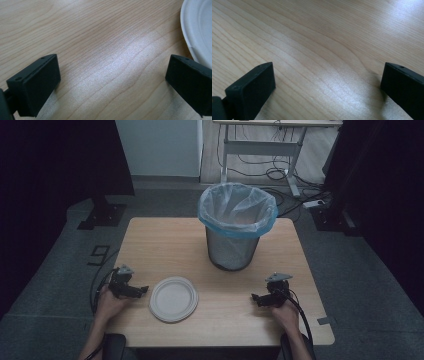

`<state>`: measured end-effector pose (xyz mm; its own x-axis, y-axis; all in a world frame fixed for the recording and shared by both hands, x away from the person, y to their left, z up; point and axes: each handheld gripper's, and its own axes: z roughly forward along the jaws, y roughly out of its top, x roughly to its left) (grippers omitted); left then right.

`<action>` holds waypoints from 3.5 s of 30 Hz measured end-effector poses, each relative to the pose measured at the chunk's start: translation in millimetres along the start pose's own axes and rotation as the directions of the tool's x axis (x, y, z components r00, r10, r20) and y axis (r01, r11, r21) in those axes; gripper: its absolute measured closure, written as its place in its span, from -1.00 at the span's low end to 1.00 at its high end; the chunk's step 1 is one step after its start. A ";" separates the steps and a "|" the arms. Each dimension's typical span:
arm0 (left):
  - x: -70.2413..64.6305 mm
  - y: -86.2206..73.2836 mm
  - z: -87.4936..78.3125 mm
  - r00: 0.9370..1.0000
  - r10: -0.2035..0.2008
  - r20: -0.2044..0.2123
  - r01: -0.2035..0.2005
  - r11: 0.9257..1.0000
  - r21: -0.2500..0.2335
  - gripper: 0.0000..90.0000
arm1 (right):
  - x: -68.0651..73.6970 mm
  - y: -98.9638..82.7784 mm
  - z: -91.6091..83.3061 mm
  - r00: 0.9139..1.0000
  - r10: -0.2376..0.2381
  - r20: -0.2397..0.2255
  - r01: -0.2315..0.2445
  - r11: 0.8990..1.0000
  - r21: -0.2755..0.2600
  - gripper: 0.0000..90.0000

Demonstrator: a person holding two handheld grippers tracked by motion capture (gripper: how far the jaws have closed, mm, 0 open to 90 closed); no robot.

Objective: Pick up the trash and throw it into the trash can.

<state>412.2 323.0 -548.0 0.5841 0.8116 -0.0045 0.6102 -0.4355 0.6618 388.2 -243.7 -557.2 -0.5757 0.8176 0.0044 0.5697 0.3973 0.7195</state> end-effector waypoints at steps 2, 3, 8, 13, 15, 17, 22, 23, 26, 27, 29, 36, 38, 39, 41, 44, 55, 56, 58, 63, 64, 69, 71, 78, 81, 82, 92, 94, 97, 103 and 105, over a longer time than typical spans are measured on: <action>-0.1 0.0 0.0 1.000 -0.001 -0.001 0.001 1.000 0.000 -1.00 | 1.1 -0.3 -0.3 1.000 -0.002 0.001 0.002 1.000 0.000 -1.00; -0.1 0.1 0.1 1.000 -0.002 -0.002 0.002 1.000 0.000 -1.00 | 1.3 -0.3 -0.3 1.000 -0.001 0.000 0.001 1.000 0.000 -1.00; 0.6 0.8 0.6 1.000 0.000 0.002 0.000 1.000 0.000 -1.00 | 1.4 -0.3 -0.3 1.000 0.000 0.000 0.000 1.000 0.000 -1.00; 0.8 1.3 0.6 1.000 0.000 0.004 0.000 1.000 0.003 -1.00 | 2.0 -0.5 -0.4 1.000 0.002 0.003 -0.002 1.000 0.000 -1.00; 0.8 1.6 0.7 1.000 0.000 0.002 0.000 1.000 0.004 -1.00 | 2.2 -0.5 -0.5 1.000 0.003 0.003 -0.003 1.000 0.000 -1.00; 0.8 2.8 0.7 1.000 -0.007 -0.002 0.007 1.000 0.009 -0.99 | 2.3 -0.5 -0.5 1.000 0.003 0.003 -0.003 1.000 0.000 -1.00; -1.7 8.4 -2.0 1.000 -0.007 -0.016 0.007 1.000 0.004 -0.98 | 2.8 -0.6 -0.7 1.000 0.003 0.004 -0.003 1.000 0.000 -1.00; -2.3 10.3 -3.8 1.000 -0.011 -0.013 0.011 1.000 -0.008 -0.98 | 2.8 -0.6 -0.7 1.000 0.003 0.004 -0.003 1.000 0.000 -1.00; -5.1 17.2 -8.0 1.000 -0.014 0.024 0.015 0.999 -0.038 -0.95 | 3.0 -0.7 -0.7 1.000 0.004 0.005 -0.004 1.000 0.000 -1.00; -6.9 19.6 -8.5 0.999 -0.009 0.035 0.011 0.999 -0.040 -0.94 | 3.1 -0.7 -0.7 1.000 0.004 0.006 -0.004 1.000 0.000 -1.00; -11.3 24.1 -7.9 0.999 0.006 0.044 -0.004 0.999 -0.038 -0.94 | 3.1 -0.7 -0.7 1.000 0.005 0.006 -0.005 1.000 0.000 -1.00; -27.0 43.4 -6.2 0.994 0.034 0.099 -0.027 0.997 -0.077 -0.87 | 3.5 -0.8 -0.8 1.000 0.005 0.005 -0.005 1.000 0.000 -1.00; -30.9 48.0 -5.2 0.992 0.045 0.119 -0.035 0.996 -0.084 -0.84 | 3.5 -0.8 -0.8 1.000 0.006 0.005 -0.006 1.000 0.000 -1.00; -30.9 48.0 -5.2 0.992 0.045 0.119 -0.035 0.996 -0.084 -0.82 | 3.5 -0.8 -0.8 1.000 0.006 0.005 -0.006 1.000 0.000 -1.00; -37.6 53.4 -1.3 0.988 0.067 0.141 -0.056 0.995 -0.085 -0.77 | 3.5 -0.8 -0.8 1.000 0.006 0.005 -0.006 1.000 0.000 -1.00; -43.8 56.2 4.2 0.984 0.084 0.154 -0.074 0.995 -0.071 -0.68 | 3.5 -0.8 -0.8 1.000 0.006 0.005 -0.006 1.000 0.000 -1.00; -52.2 55.6 18.0 0.980 0.119 0.157 -0.113 0.993 -0.044 -0.30 | 3.5 -0.8 -0.8 1.000 0.006 0.005 -0.006 1.000 0.000 -1.00; -52.0 55.4 19.2 0.981 0.118 0.153 -0.113 0.993 -0.041 -0.25 | 3.5 -0.8 -0.8 1.000 0.006 0.005 -0.006 1.000 0.000 -1.00; -51.6 54.7 21.7 0.983 0.115 0.146 -0.112 0.993 -0.032 -0.16 | 3.6 -0.8 -0.8 1.000 0.006 0.005 -0.006 1.000 0.000 -1.00; -53.1 51.9 29.6 0.980 0.144 0.135 -0.146 0.989 0.005 -0.06 | 3.6 -0.8 -0.8 1.000 0.006 0.005 -0.006 1.000 0.000 -1.00; -53.0 50.9 31.2 0.979 0.144 0.146 -0.146 0.989 0.003 -0.06 | 3.7 -0.8 -0.8 1.000 0.006 0.005 -0.006 1.000 0.000 -1.00; -51.9 49.9 31.2 0.980 0.138 0.145 -0.139 0.990 -0.005 -0.03 | 4.7 -1.0 -1.1 1.000 0.007 0.005 -0.007 1.000 0.002 -1.00; -52.2 51.2 30.3 0.982 0.131 0.139 -0.133 0.991 0.006 0.05 | 5.2 -1.1 -1.1 1.000 0.009 0.006 -0.009 1.000 0.001 -1.00; -47.2 52.0 27.8 0.981 0.073 0.179 -0.077 0.997 0.019 0.47 | 6.5 -1.5 -1.6 1.000 0.011 0.009 -0.011 1.000 0.002 -1.00; -42.9 52.0 25.5 0.978 0.046 0.204 -0.049 0.999 0.005 0.53 | 6.8 -1.6 -1.6 1.000 0.010 0.009 -0.010 1.000 0.001 -1.00; -42.4 52.5 24.4 0.977 0.044 0.209 -0.045 0.999 -0.001 0.54 | 6.9 -1.6 -1.6 1.000 0.010 0.009 -0.010 1.000 0.001 -1.00; -39.4 66.3 6.3 0.972 0.049 0.230 -0.044 0.999 -0.028 0.61 | 7.4 -1.8 -1.8 1.000 0.010 0.011 -0.010 1.000 0.001 -1.00; -37.7 70.7 2.3 0.970 0.044 0.238 -0.037 0.999 -0.037 0.63 | 7.7 -1.9 -1.9 1.000 0.011 0.011 -0.011 1.000 0.001 -1.00; -36.3 77.8 -4.7 0.969 0.045 0.242 -0.033 0.998 -0.050 0.71 | 7.7 -1.9 -1.9 1.000 0.011 0.011 -0.011 1.000 0.000 -1.00; -36.9 92.5 -16.3 0.974 0.073 0.213 -0.063 0.997 -0.050 0.73 | 7.6 -1.9 -1.9 1.000 0.010 0.011 -0.010 1.000 0.000 -1.00; -36.3 96.5 -19.0 0.975 0.078 0.208 -0.069 0.996 -0.050 0.73 | 7.7 -1.9 -1.9 1.000 0.011 0.011 -0.011 1.000 0.001 -1.00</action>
<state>439.7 258.9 -469.7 0.7282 0.6767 -0.1085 0.5410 -0.4705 0.6971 381.6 -239.0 -557.2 -0.5630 0.8264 0.0042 0.5761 0.3888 0.7190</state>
